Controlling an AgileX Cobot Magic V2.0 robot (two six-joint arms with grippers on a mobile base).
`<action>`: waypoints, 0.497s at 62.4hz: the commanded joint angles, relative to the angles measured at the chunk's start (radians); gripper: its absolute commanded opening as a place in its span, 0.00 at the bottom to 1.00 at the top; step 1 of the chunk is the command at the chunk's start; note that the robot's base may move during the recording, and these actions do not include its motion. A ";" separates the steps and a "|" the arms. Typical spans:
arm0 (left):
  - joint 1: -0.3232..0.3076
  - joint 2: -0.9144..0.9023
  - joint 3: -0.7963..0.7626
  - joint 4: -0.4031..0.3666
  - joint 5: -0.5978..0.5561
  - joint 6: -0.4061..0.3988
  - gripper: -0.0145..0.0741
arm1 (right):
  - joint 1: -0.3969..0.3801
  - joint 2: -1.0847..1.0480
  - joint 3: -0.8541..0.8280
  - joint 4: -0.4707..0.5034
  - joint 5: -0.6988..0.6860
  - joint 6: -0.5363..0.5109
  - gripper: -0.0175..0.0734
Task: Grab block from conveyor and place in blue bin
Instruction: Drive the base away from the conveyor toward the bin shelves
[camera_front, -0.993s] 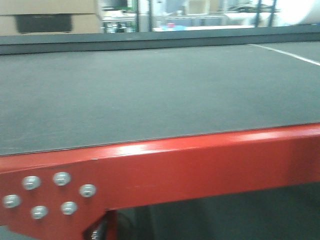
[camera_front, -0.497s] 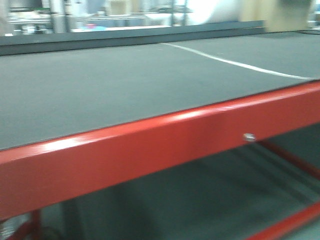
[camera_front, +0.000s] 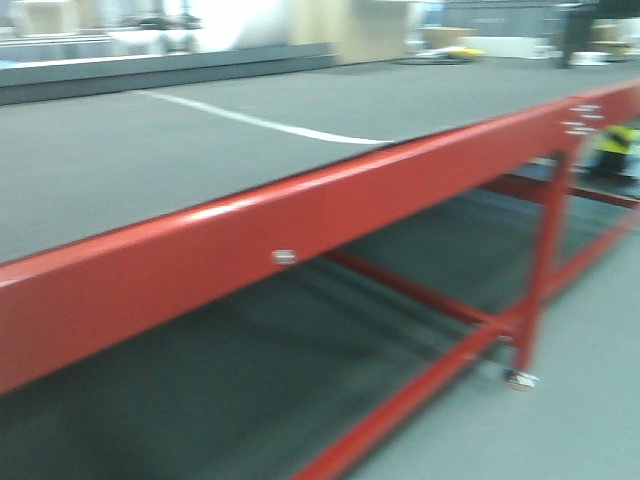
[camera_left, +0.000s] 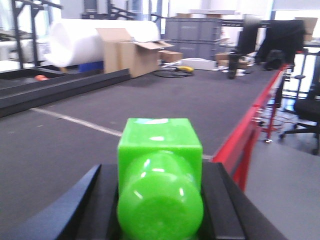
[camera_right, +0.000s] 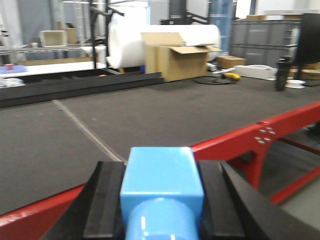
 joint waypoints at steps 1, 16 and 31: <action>-0.006 -0.003 -0.001 0.001 -0.019 -0.002 0.04 | 0.002 -0.004 0.002 -0.006 -0.019 -0.004 0.01; -0.006 -0.003 -0.001 0.001 -0.019 -0.002 0.04 | 0.002 -0.004 0.002 -0.006 -0.019 -0.004 0.01; -0.006 -0.003 -0.001 0.001 -0.019 -0.002 0.04 | 0.002 -0.004 0.002 -0.006 -0.019 -0.004 0.01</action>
